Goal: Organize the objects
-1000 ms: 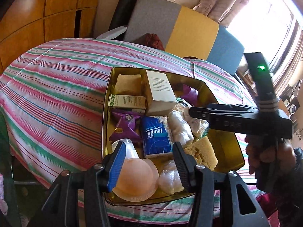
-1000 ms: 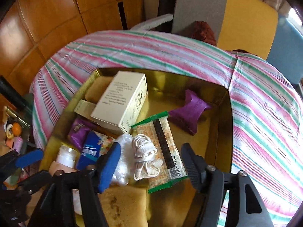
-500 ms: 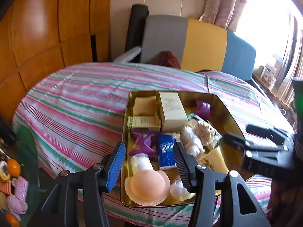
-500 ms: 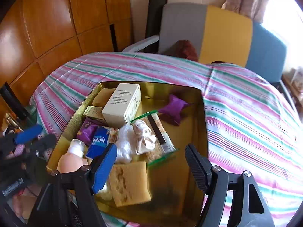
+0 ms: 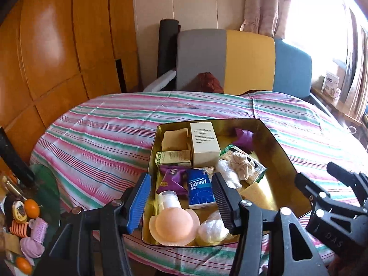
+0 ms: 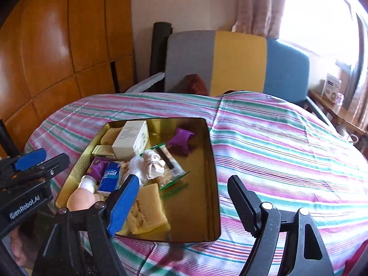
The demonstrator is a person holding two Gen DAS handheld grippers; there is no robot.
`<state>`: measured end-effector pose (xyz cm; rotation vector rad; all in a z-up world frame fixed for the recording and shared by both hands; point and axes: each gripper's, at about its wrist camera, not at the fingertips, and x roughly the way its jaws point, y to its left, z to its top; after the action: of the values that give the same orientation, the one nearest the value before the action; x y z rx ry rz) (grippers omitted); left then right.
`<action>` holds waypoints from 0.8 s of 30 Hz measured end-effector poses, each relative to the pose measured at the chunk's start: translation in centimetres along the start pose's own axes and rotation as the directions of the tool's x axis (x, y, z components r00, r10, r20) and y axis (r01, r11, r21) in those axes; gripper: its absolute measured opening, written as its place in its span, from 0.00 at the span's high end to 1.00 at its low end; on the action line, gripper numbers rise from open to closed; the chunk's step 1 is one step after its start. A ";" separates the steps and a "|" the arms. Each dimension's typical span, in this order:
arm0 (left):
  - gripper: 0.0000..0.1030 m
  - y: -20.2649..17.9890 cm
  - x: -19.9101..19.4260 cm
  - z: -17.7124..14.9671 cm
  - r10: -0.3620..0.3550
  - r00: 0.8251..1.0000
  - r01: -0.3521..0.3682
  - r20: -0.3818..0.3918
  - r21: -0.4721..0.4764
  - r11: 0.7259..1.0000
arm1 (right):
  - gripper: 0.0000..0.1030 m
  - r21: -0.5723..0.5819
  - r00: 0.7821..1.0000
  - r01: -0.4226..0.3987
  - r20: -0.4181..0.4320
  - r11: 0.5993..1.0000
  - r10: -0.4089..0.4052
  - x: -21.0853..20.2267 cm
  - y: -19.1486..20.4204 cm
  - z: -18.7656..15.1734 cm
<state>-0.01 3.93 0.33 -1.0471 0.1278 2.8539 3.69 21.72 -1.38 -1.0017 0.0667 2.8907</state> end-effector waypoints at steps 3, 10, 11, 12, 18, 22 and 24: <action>0.46 0.1 0.1 -0.2 -0.029 0.999 0.028 -0.019 -0.014 0.999 | 0.22 0.006 1.000 0.012 -0.013 1.000 -0.012 0.2 -0.3 -0.2; 0.46 0.3 -0.2 -0.5 -0.058 0.998 0.057 -0.019 -0.036 0.998 | 0.22 -0.008 0.999 0.041 -0.028 0.999 -0.042 0.8 -0.1 -0.7; 0.46 0.4 -0.2 -0.5 -0.058 0.998 0.057 -0.017 -0.041 0.998 | 0.22 -0.006 0.999 0.044 -0.024 0.999 -0.044 0.8 0.0 -0.7; 0.46 0.5 -0.1 -0.5 -0.058 0.998 0.057 -0.017 -0.046 0.997 | 0.20 -0.006 0.999 0.048 -0.019 0.999 -0.048 0.8 0.0 -0.7; 0.46 1.0 0.3 -0.5 -0.070 0.997 0.067 -0.034 -0.065 0.996 | 0.10 -0.001 0.999 0.049 0.000 0.999 -0.049 0.6 0.0 -0.5; 0.46 1.0 0.5 -0.6 -0.075 0.996 0.072 -0.042 -0.066 0.995 | 0.10 -0.005 0.999 0.042 -0.014 0.999 -0.042 0.9 0.2 -0.5; 0.46 1.1 0.6 -0.6 -0.072 0.997 0.069 -0.042 -0.069 0.995 | 0.10 -0.008 0.999 0.040 -0.018 0.999 -0.040 1.1 0.3 -0.5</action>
<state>-0.18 2.80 -0.45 -1.1043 -0.0027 2.7908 3.13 21.48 -2.44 -1.0193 0.0360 2.8481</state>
